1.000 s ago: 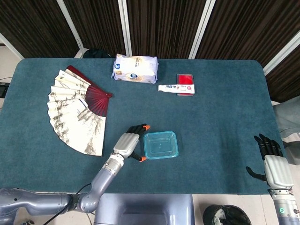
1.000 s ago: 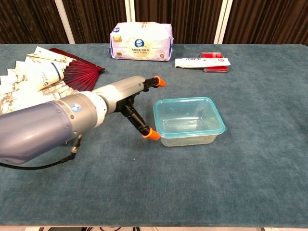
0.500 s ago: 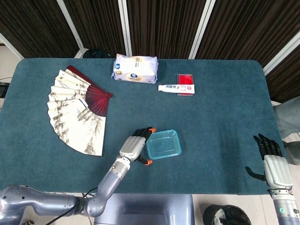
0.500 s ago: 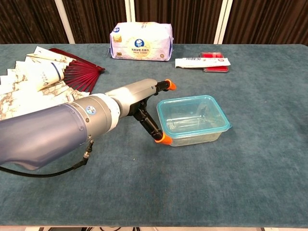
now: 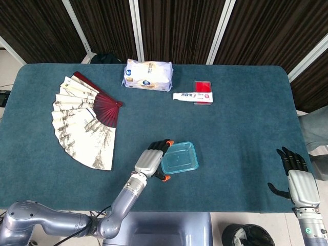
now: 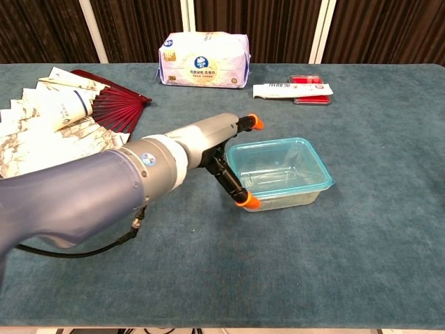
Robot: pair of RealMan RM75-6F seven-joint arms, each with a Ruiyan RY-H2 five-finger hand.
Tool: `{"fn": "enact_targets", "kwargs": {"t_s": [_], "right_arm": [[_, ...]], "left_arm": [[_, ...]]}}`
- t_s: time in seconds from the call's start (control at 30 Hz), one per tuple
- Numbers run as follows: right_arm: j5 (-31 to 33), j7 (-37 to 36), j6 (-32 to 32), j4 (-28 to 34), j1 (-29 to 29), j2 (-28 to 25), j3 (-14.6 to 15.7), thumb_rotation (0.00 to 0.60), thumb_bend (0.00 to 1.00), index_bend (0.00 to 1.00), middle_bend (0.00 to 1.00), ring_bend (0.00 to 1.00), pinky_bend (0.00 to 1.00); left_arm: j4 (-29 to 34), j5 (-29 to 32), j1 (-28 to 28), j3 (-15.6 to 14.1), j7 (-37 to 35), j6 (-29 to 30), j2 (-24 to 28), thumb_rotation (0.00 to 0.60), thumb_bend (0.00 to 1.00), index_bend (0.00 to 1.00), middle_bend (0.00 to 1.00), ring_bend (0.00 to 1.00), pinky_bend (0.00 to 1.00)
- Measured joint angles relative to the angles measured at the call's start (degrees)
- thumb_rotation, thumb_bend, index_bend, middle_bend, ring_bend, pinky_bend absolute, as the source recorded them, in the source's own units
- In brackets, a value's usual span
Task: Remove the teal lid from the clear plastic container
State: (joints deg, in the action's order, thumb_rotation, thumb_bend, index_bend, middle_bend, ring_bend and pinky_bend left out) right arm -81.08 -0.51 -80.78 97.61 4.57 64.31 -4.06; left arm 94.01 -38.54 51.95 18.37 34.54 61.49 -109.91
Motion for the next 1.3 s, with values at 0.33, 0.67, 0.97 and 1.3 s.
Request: {"fn": "enact_targets", "kwargs": {"t_s": [0.33, 0.67, 0.97, 1.3], "right_arm": [[0.49, -0.4, 0.51, 0.15, 0.12, -0.19, -0.08, 0.6, 0.29, 0.0, 0.0, 0.0, 0.0], [0.82, -0.23, 0.99, 0.45, 0.21, -0.24, 0.02, 0.6, 0.29, 0.0, 0.0, 0.0, 0.0], [1.26, 0.11, 1.23, 0.66, 0.31, -0.22, -0.09, 0.6, 0.29, 0.0, 0.0, 0.0, 0.0], [1.37, 0.03, 1.16, 0.69, 0.27, -0.29, -0.14, 0.6, 0.29, 0.0, 0.0, 0.0, 0.0]], "left_arm": [[-6.7, 2.28, 4.14, 2.33, 2.1, -0.58, -4.21, 0.6, 0.01, 0.0, 0.0, 0.0, 0.05], [-9.97, 2.19, 4.85, 2.86, 2.89, -0.71, -2.7, 0.6, 0.01, 0.0, 0.0, 0.0, 0.05], [-11.66, 1.9, 4.57, 2.9, 3.0, -1.06, 0.41, 0.6, 0.02, 0.0, 0.0, 0.0, 0.05], [-5.39, 7.46, 6.27, 2.8, 9.03, -4.82, 7.6, 0.6, 0.01, 0.0, 0.0, 0.0, 0.05]]}}
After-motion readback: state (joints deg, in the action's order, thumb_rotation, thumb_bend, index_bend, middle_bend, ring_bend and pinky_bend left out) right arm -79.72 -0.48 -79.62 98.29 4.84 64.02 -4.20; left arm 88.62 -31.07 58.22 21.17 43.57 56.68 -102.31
